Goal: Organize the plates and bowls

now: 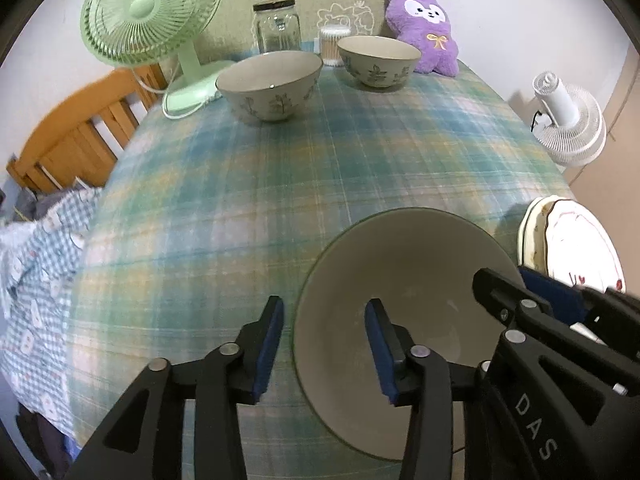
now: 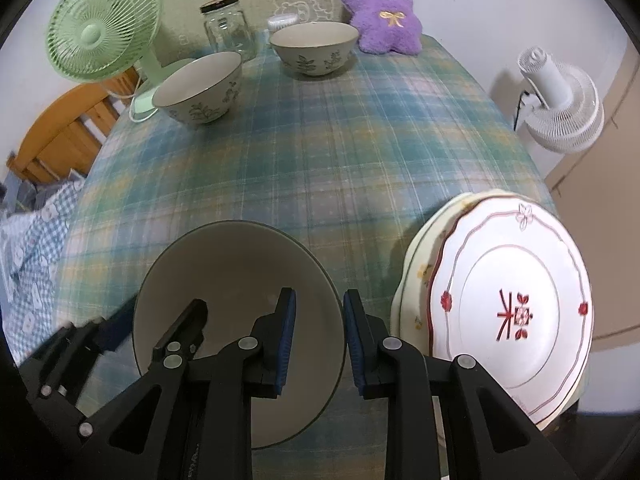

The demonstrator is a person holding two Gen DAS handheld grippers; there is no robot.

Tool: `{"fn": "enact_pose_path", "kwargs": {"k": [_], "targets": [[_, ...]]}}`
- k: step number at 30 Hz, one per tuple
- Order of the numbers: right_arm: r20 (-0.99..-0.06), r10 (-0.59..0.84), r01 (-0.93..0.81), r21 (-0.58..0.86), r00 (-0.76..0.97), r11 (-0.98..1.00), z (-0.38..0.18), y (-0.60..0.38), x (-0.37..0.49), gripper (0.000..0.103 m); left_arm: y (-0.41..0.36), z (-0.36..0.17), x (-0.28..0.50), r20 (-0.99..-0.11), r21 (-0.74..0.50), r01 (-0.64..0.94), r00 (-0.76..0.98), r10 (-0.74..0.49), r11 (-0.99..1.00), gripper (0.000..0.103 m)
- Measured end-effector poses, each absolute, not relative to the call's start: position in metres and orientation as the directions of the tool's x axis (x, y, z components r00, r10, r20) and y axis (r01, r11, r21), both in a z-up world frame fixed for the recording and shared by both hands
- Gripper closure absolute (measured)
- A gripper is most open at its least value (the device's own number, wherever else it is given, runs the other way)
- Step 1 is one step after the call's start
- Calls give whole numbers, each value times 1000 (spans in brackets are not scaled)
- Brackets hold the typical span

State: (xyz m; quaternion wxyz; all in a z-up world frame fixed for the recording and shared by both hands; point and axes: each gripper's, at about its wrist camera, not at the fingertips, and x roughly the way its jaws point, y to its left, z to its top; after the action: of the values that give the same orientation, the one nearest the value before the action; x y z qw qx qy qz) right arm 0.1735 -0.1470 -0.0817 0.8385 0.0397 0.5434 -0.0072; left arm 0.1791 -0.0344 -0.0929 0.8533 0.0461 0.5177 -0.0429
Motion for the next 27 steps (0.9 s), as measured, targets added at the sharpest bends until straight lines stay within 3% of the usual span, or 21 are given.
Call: {"fn": "enact_pose_path", "kwargs": {"k": [1,2,5,14,27], "targets": [[-911,22,44,44,413,998,-80,-146,173,67,-33,-91,179,-885,32,120,464,-27,992,47],[-907,24,28,39,421,999,-78,-145,173,54,-32,-88,179,-883,37,112,468,-19,993,46],[-888,32,19,46,459,999,-65,-145,172,34,-28,-75,180,-871,40,81,491,-5,996,27],[-854,89,-28,87,512,996,-23,-142,182,32,-22,-30,185,-829,82,13,555,61,997,24],[-776,80,-82,36,625,996,35,-115,226,32,6,12,233,-766,40,-10,642,37,999,23]]}}
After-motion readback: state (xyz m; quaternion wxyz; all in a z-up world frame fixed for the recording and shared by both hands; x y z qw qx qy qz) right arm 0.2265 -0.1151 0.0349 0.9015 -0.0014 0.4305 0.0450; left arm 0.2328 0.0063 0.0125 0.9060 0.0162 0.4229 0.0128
